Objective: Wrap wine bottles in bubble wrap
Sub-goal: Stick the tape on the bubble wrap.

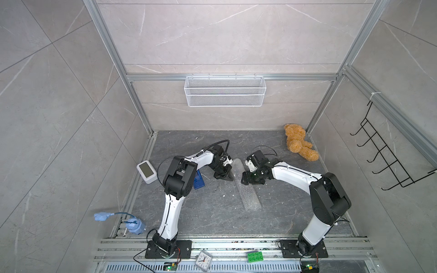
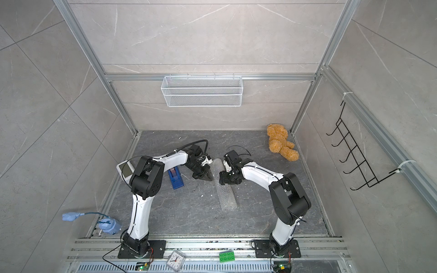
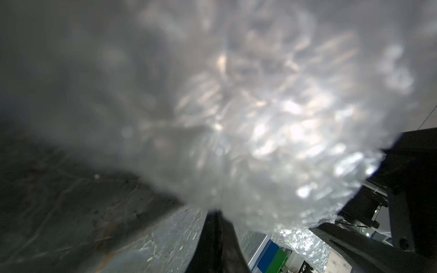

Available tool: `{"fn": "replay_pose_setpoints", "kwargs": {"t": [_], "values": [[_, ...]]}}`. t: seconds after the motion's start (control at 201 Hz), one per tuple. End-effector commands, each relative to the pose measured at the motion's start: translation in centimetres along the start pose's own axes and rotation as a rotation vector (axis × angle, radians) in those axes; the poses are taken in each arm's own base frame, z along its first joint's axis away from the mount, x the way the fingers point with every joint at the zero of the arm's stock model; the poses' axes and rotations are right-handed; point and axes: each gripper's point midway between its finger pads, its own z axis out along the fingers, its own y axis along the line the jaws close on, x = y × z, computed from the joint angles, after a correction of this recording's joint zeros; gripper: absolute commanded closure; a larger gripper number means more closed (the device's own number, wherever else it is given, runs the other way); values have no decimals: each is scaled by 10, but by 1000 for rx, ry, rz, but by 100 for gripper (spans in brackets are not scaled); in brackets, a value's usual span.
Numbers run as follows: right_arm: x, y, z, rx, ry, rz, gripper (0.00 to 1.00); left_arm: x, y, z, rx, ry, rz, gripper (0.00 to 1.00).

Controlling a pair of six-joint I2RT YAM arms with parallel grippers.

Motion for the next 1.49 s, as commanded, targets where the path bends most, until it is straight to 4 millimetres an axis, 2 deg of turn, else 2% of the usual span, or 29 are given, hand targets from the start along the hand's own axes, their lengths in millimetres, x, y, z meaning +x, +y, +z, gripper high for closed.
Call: {"fn": "replay_pose_setpoints", "kwargs": {"t": [0.0,0.269,0.572,0.781,1.025,1.165,1.488], "values": [[20,-40,18,170,49,29,34,-9,-4,-5,6,-25,22,100],[26,-54,22,196,44,71,34,-18,-3,6,28,-79,22,100],[33,-74,25,136,51,153,34,-24,-6,14,40,-118,29,100],[39,-65,36,-7,70,186,43,-30,-13,20,50,-138,43,100],[43,-57,47,-202,81,260,53,-35,-9,24,41,-140,35,100],[46,-58,50,-231,93,267,53,-39,-6,27,37,-148,32,100],[46,-64,51,-308,93,309,53,-54,-16,37,28,-161,42,100]]}}
